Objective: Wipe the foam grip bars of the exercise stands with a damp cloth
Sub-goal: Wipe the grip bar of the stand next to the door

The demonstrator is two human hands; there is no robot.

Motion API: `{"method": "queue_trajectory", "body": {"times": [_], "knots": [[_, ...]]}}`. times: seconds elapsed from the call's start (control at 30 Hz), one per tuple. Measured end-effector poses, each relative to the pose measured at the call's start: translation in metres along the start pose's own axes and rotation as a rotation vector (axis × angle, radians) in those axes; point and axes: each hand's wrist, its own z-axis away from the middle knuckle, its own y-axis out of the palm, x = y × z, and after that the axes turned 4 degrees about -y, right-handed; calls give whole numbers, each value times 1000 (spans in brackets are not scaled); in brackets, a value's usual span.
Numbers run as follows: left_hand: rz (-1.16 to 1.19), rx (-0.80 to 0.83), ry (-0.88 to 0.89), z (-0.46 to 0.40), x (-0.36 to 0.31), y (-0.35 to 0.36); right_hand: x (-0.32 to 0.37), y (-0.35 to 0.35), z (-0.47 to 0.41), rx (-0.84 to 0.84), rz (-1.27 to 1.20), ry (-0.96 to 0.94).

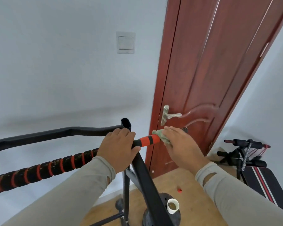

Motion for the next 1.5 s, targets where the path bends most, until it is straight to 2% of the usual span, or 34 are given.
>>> {"method": "queue_trajectory", "body": {"times": [0.07,0.27,0.37,0.5,0.57,0.73,0.87,1.03,1.1,1.17,1.23,1.37,1.43,1.5], "knots": [[-61,19,36,-13,-3,10,2,10,5,64,6,14],[-26,-21,105,-25,-5,31,3,13,-9,7,-13,40],[31,-20,88,-22,-4,32,3,16,-12,12,-51,-31],[84,-21,85,-22,-6,29,-18,19,-12,16,55,-126],[89,-24,77,-22,-6,27,-34,16,-17,63,74,-77],[78,-14,70,-22,-7,26,-72,-2,-39,235,220,228],[112,-8,68,-23,-7,24,-58,-14,-47,235,203,324],[123,-19,62,-22,-7,25,24,23,-34,33,-14,147],[109,-12,58,-22,-7,24,27,28,-32,-5,-44,58],[108,-9,53,-23,-8,24,12,18,-30,40,34,2],[113,-14,56,-22,-8,25,-15,4,-28,98,110,31],[102,-37,63,-23,-8,26,-68,-27,-36,195,377,252],[112,-18,58,-22,-8,26,-82,-36,-39,82,495,301],[120,-12,56,-22,-8,26,-81,-35,-40,-94,476,291]]}}
